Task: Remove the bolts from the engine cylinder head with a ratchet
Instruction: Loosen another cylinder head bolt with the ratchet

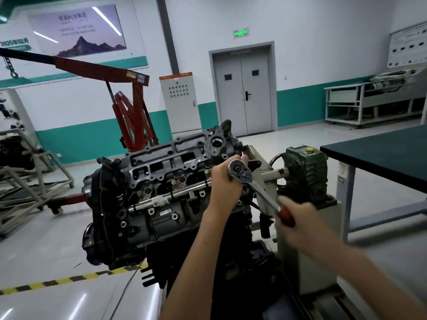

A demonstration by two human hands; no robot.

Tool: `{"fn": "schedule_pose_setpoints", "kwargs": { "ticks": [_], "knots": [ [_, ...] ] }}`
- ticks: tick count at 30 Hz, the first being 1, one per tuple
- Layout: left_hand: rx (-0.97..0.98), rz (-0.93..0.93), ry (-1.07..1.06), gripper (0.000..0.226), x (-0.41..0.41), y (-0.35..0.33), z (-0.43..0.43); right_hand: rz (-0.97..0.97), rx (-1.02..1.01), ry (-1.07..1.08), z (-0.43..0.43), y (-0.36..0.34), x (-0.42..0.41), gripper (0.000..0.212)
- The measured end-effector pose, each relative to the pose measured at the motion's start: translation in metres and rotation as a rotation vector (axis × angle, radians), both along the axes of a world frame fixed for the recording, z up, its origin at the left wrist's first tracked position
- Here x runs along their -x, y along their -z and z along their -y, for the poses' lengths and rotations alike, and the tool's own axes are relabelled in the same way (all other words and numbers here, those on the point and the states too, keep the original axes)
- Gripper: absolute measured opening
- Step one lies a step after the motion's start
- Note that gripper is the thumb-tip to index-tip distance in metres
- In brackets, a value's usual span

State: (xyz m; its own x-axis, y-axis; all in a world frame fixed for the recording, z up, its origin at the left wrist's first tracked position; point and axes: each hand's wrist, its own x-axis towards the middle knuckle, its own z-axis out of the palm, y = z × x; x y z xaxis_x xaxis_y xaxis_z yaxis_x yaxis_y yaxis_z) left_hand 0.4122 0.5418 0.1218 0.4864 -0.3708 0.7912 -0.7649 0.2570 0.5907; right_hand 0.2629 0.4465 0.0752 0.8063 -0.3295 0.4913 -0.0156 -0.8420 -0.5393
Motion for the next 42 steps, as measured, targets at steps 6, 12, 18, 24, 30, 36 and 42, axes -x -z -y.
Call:
{"fn": "schedule_pose_setpoints", "kwargs": {
  "ticks": [6, 12, 18, 24, 30, 36, 42],
  "knots": [
    [0.023, -0.082, -0.011, 0.044, 0.005, -0.003, 0.002, 0.226, -0.602, -0.130, -0.105, 0.031, -0.030, 0.012],
    [-0.096, 0.039, -0.008, 0.044, 0.000, -0.004, -0.012, 0.027, -0.080, -0.100, -0.019, -0.002, -0.001, 0.021],
    [-0.086, 0.061, -0.006, 0.043, 0.002, -0.007, -0.010, -0.049, 0.443, -0.025, 0.048, -0.065, -0.001, 0.013],
    [0.066, 0.008, -0.025, 0.044, 0.011, 0.000, 0.003, 0.053, -0.078, -0.006, -0.012, 0.001, 0.000, 0.011],
    [0.075, -0.112, 0.031, 0.043, 0.014, -0.003, 0.004, 0.133, -0.633, -0.158, -0.095, 0.028, -0.021, 0.024],
    [-0.139, 0.040, 0.036, 0.041, -0.003, -0.009, -0.011, -0.056, 0.010, -0.076, 0.001, -0.018, 0.004, 0.013],
    [-0.098, -0.002, 0.029, 0.044, 0.000, -0.007, -0.010, -0.102, 0.382, 0.023, 0.040, -0.056, 0.004, 0.014]
  ]
}}
